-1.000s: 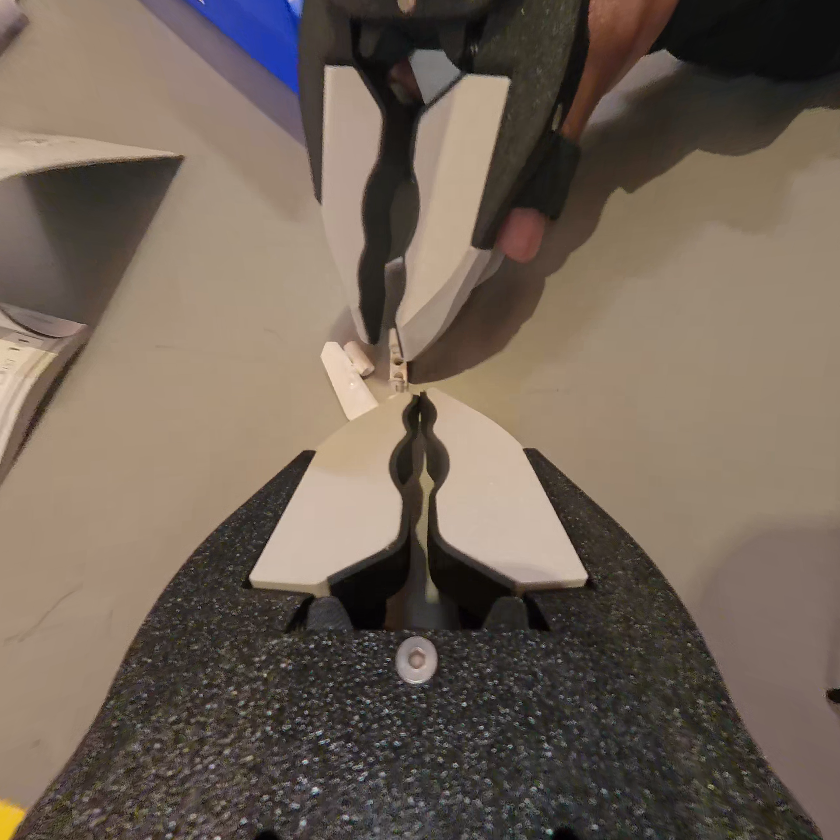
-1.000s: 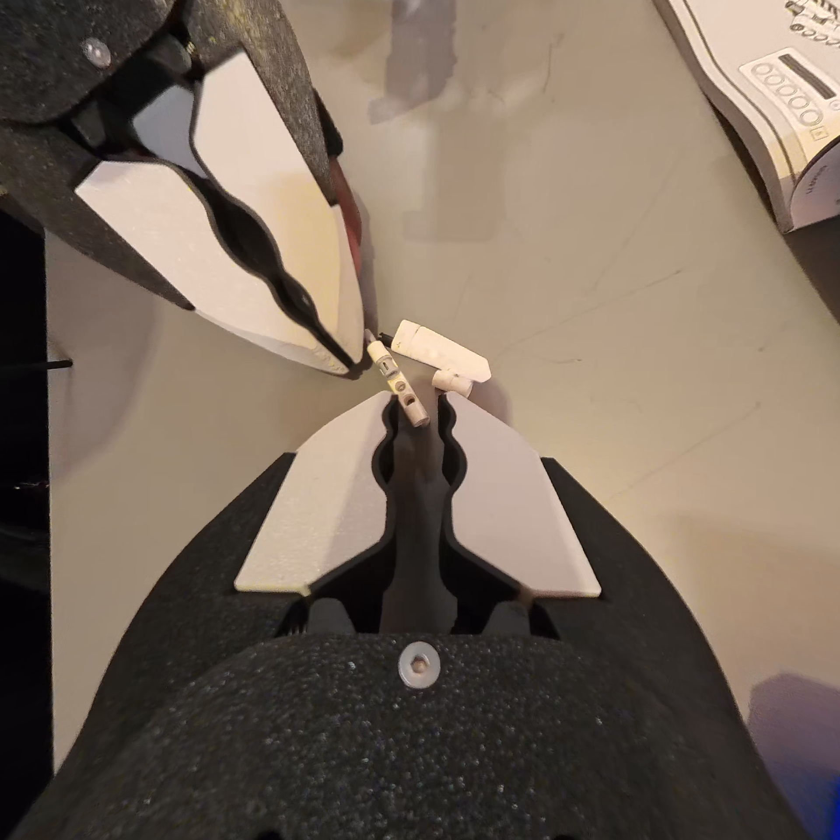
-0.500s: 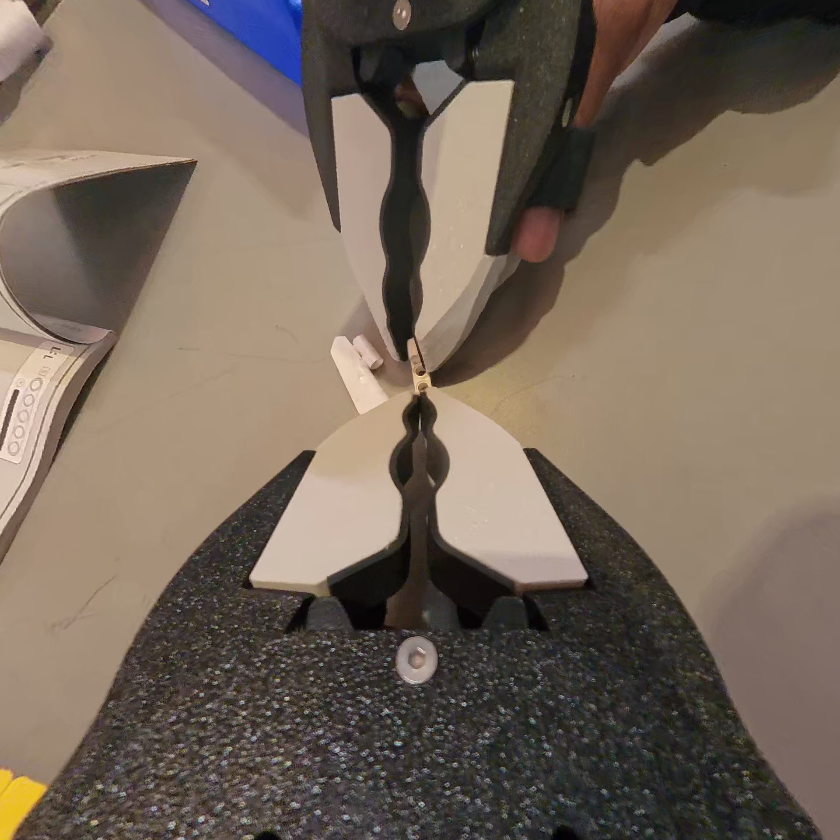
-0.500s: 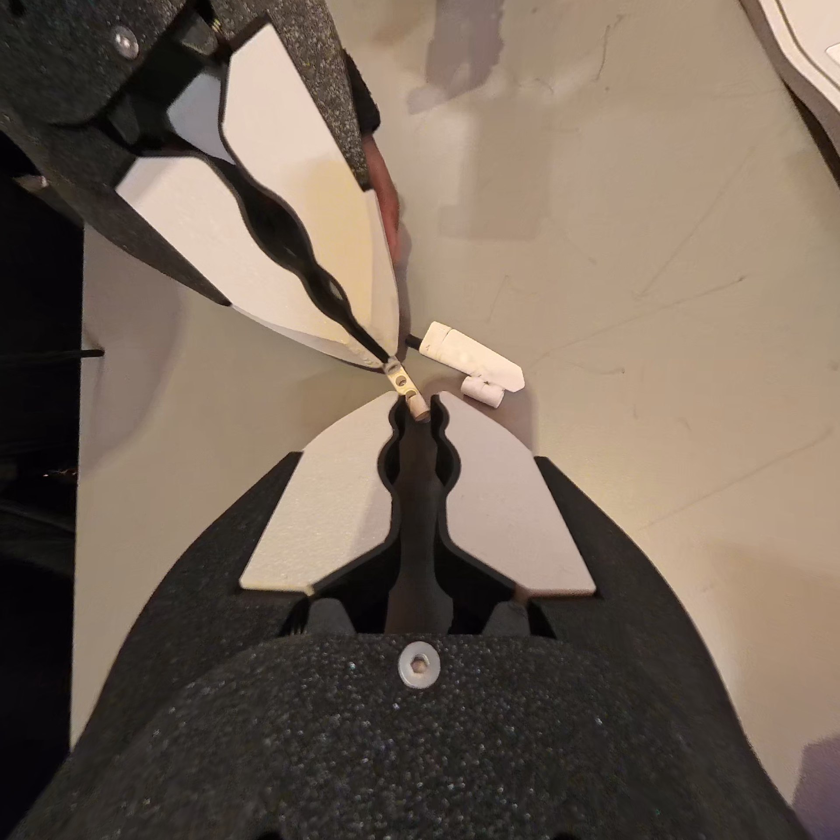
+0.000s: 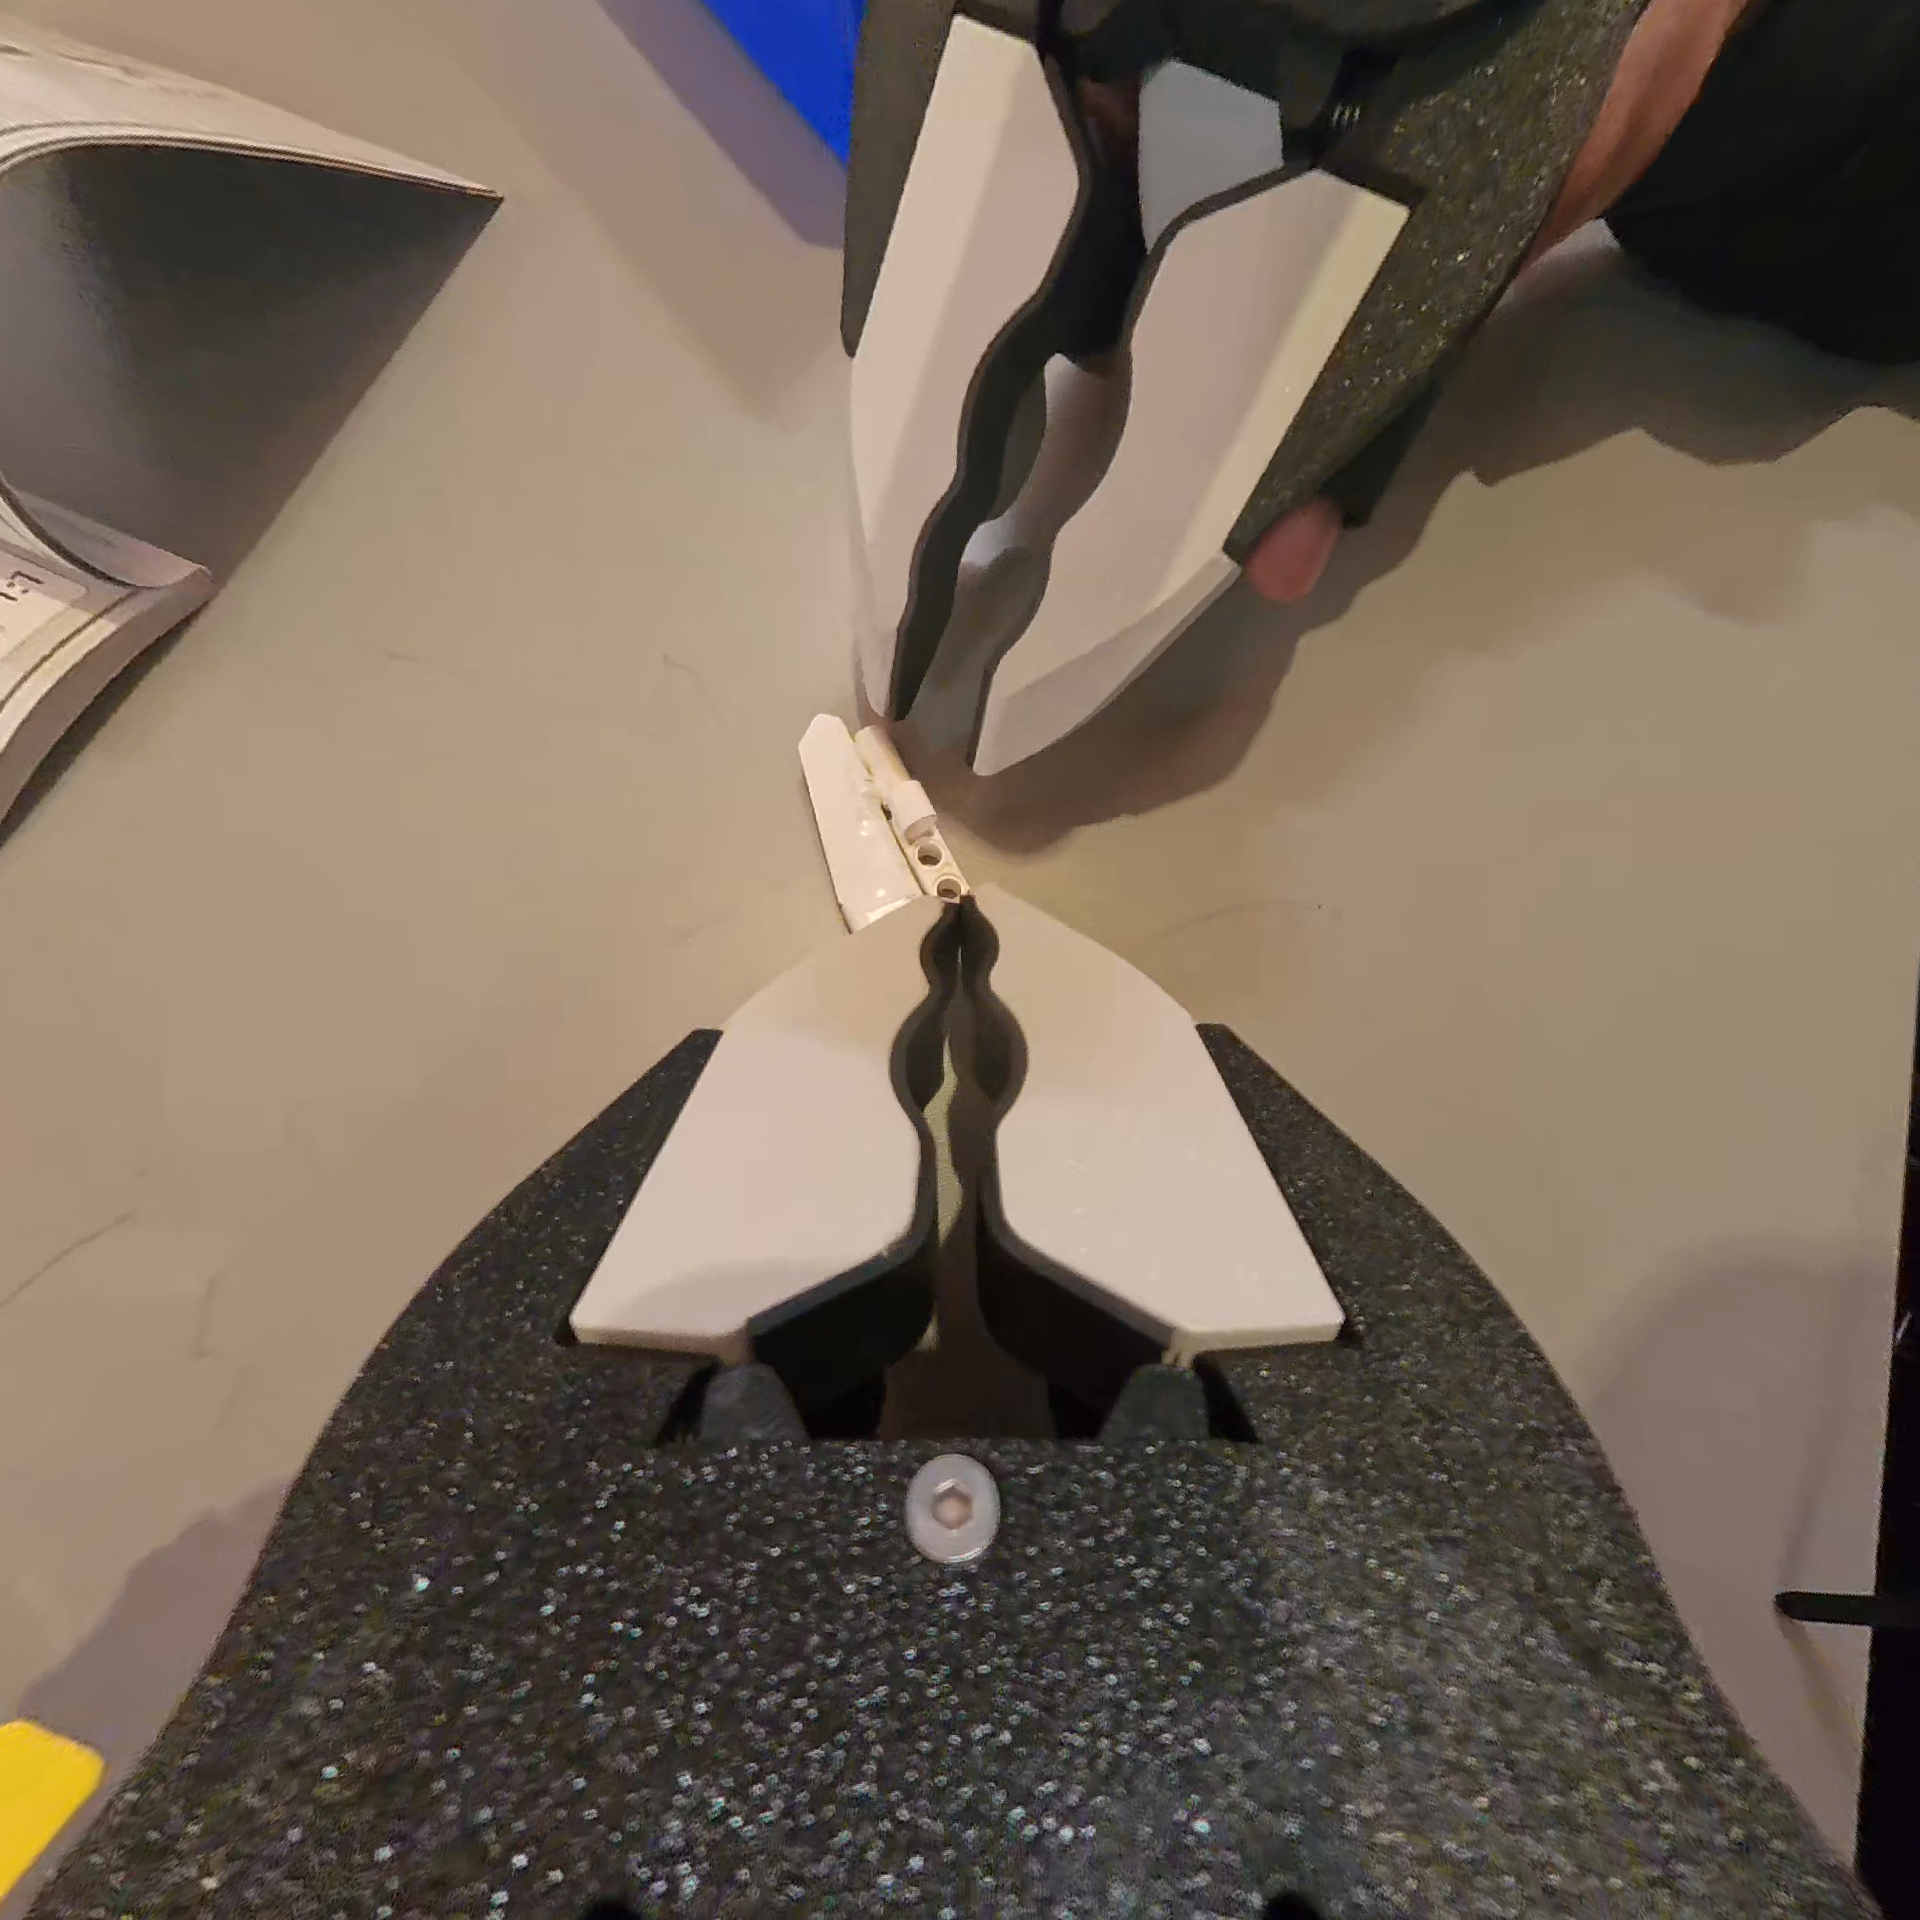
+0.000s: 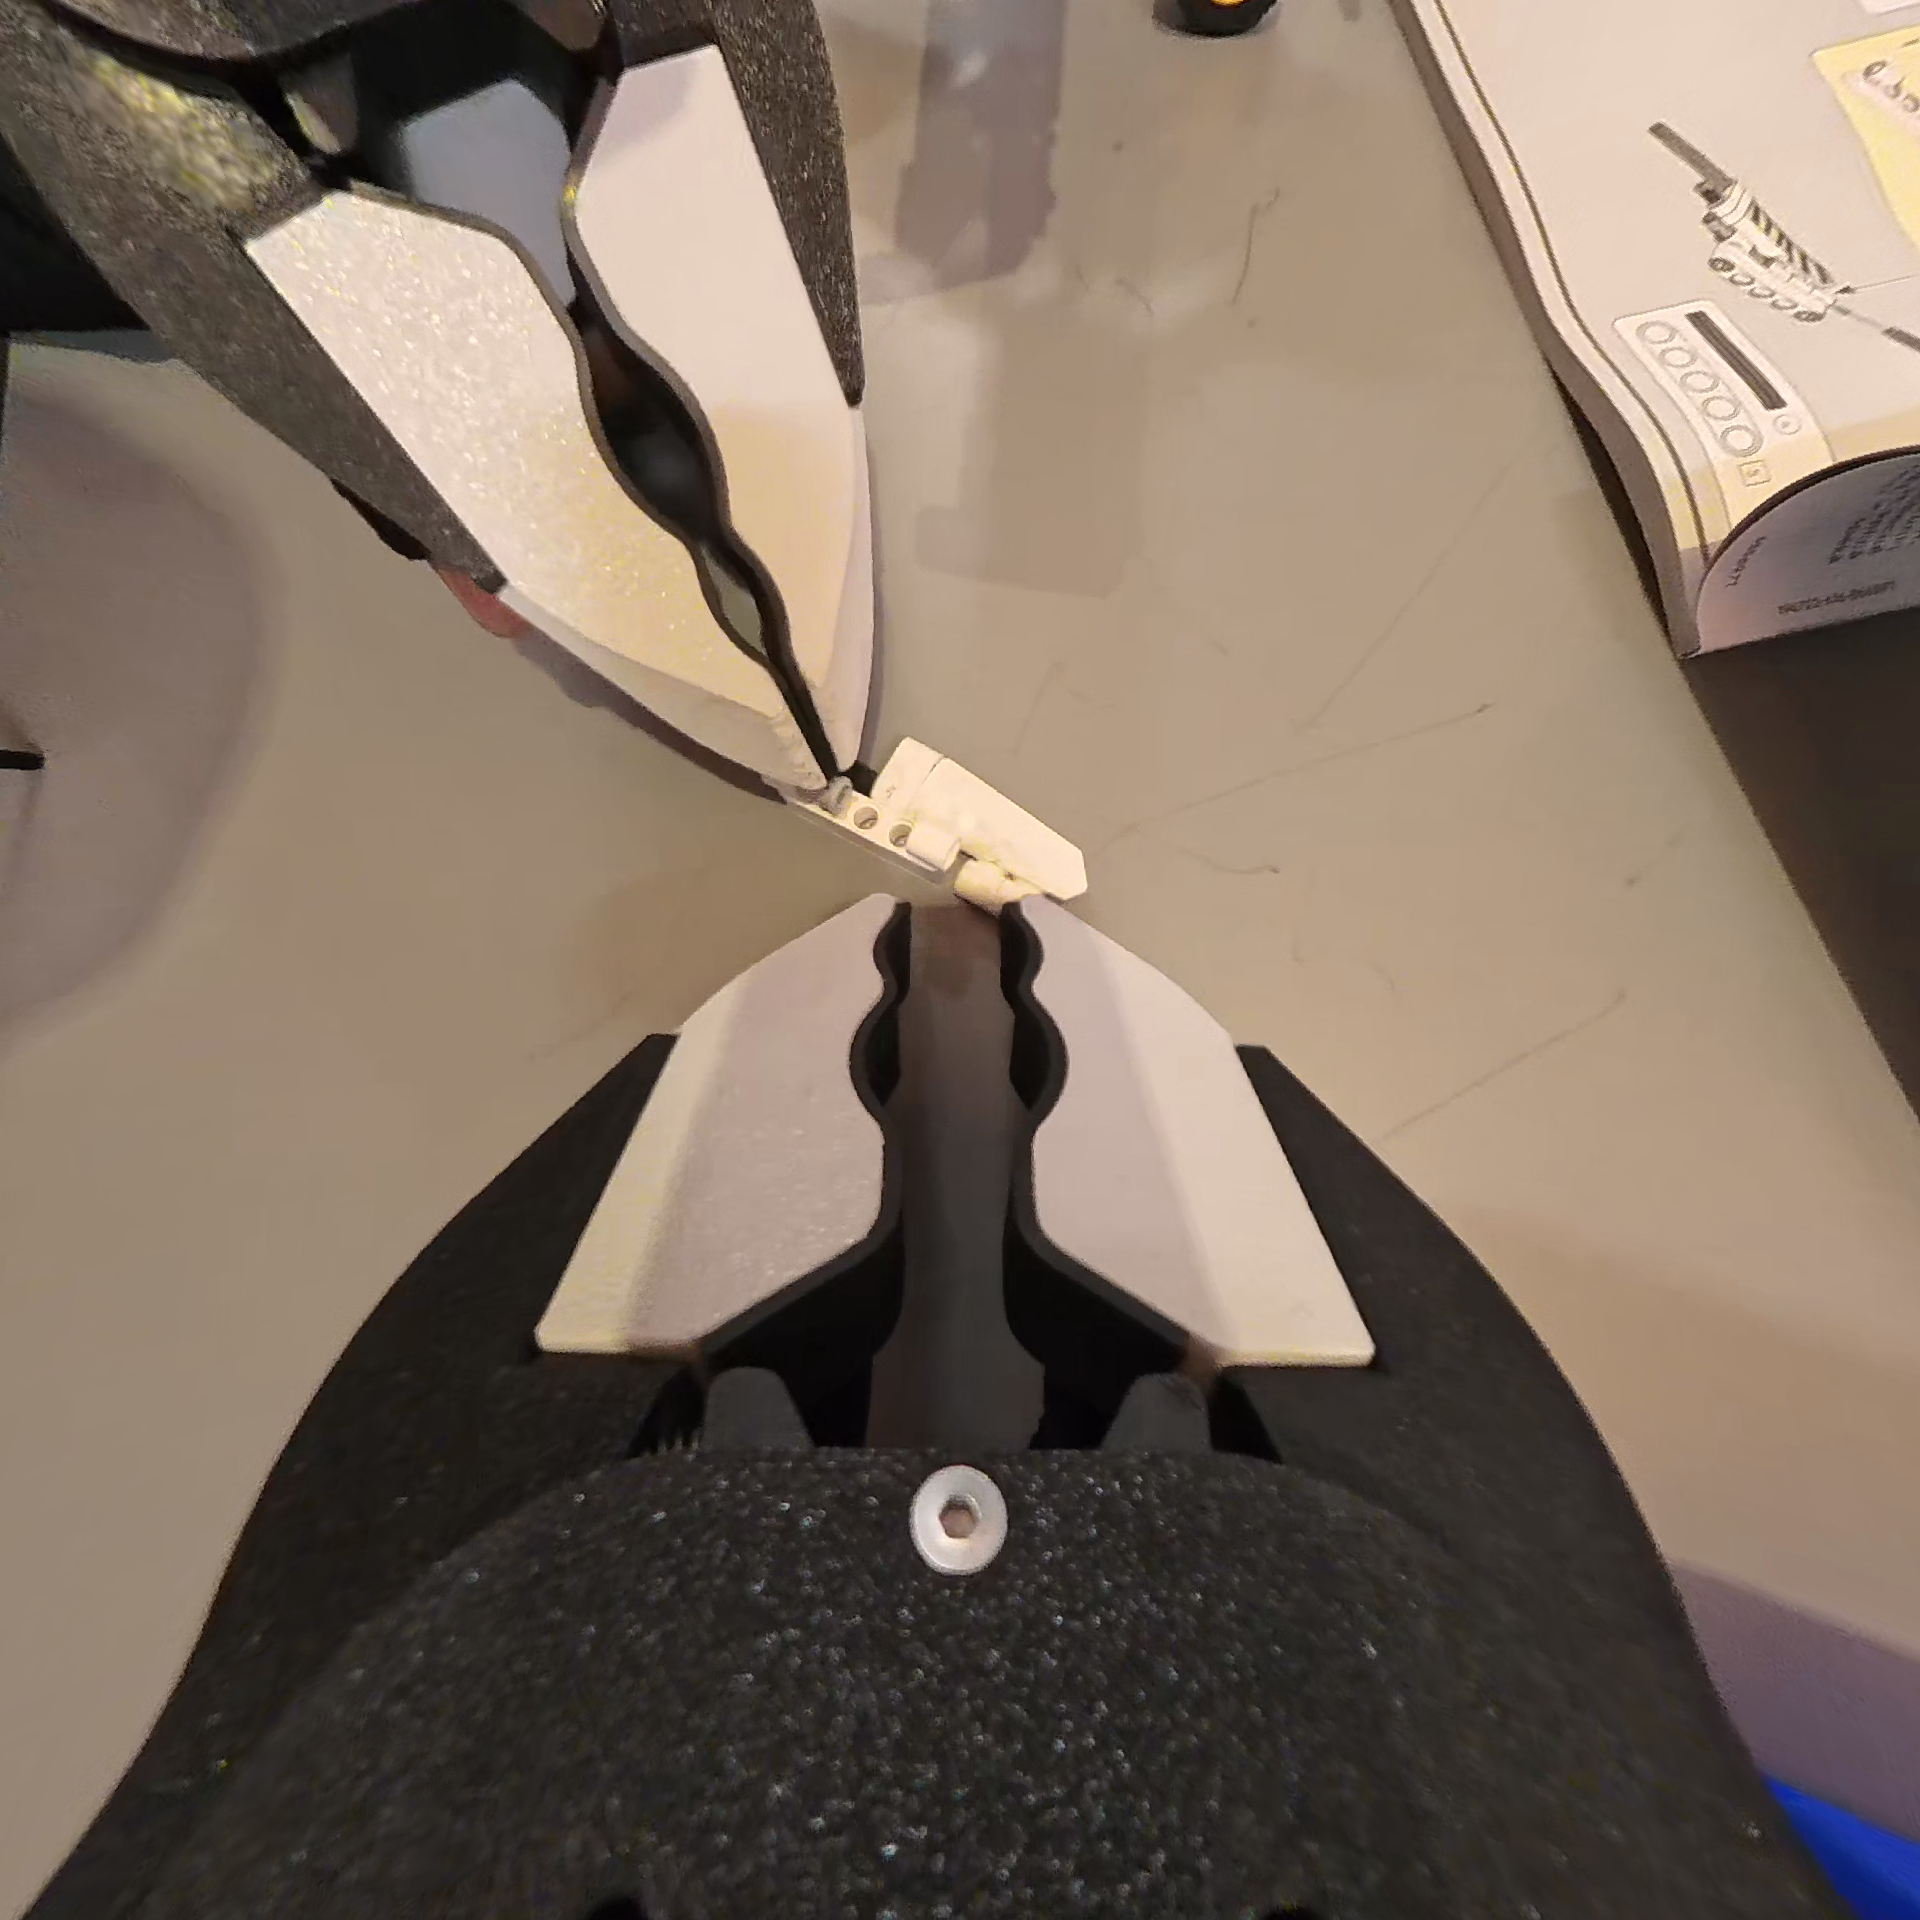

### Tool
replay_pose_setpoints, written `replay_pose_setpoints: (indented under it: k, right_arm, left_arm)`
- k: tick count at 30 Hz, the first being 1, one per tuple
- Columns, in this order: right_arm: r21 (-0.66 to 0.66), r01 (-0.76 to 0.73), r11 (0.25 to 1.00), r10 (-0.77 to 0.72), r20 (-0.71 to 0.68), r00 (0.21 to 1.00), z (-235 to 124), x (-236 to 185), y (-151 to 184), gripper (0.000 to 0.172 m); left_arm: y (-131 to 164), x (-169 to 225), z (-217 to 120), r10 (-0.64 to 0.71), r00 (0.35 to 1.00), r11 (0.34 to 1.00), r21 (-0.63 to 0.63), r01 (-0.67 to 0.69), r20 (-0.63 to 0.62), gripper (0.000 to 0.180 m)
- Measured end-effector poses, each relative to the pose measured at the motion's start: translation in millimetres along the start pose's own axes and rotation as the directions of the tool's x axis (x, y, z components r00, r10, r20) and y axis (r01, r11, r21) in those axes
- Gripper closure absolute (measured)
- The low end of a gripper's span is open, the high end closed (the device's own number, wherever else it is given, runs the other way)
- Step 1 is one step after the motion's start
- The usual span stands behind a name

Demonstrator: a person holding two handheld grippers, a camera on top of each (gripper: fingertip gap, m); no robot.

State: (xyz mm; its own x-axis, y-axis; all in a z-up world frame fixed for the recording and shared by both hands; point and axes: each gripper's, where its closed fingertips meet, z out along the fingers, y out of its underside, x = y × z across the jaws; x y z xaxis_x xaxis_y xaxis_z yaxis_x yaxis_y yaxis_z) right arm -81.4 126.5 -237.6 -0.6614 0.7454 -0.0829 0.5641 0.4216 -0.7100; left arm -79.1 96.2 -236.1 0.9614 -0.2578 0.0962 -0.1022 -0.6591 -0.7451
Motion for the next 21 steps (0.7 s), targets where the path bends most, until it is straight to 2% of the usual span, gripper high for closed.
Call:
replay_pose_setpoints:
  k: [8,14,21]
  right_arm:
    - [0.019,0.005,1.0,-0.004,-0.021,1.0,-2,3,-2,0.153]
    - [0.055,0.084,0.995,-0.083,-0.019,0.996,4,-4,-11,0.154]
    - [0.071,0.135,0.988,-0.133,-0.031,0.991,8,-6,-14,0.161]
  left_arm:
    - [0,0,0,-0.016,1.0,1.0,0.004,0.016,-0.008,0.18]
    - [0,-1,-1,-0.042,0.999,0.999,0.006,0.042,-0.022,0.18]
    - [0,-2,-1,-0.049,0.998,0.999,0.005,0.05,-0.024,0.18]
